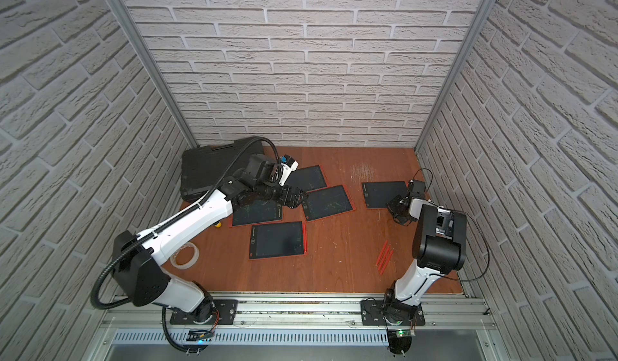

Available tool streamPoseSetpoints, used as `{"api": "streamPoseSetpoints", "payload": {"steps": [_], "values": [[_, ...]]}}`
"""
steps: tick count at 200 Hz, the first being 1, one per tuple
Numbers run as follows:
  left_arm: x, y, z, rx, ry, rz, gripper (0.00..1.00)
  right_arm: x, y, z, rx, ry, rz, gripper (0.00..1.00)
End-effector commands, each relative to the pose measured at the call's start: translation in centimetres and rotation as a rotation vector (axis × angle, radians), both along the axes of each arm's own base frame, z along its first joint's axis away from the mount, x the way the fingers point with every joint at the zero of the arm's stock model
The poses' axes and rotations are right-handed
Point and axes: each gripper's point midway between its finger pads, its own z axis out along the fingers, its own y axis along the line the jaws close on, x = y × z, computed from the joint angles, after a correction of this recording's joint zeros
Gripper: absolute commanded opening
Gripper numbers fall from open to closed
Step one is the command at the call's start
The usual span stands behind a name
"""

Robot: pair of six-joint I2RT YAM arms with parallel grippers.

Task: Place the stylus back onto the writing tablet
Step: Move the writing tablet to the center of the board.

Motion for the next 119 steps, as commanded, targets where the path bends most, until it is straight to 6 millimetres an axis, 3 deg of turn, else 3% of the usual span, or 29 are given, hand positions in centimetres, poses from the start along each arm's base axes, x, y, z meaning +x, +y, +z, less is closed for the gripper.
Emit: {"api": "streamPoseSetpoints", "payload": {"steps": [1, 119], "values": [[0.3, -0.1, 0.4, -0.025, -0.003, 0.003, 0.98, -0.7, -0.1, -1.4, -0.002, 0.065, -0.019, 0.03], [1.0, 0.2, 0.1, -0.035, 0.012, 0.016, 0.98, 3.1, 0.0, -1.6, -0.022, 0.068, -0.006, 0.03]]}}
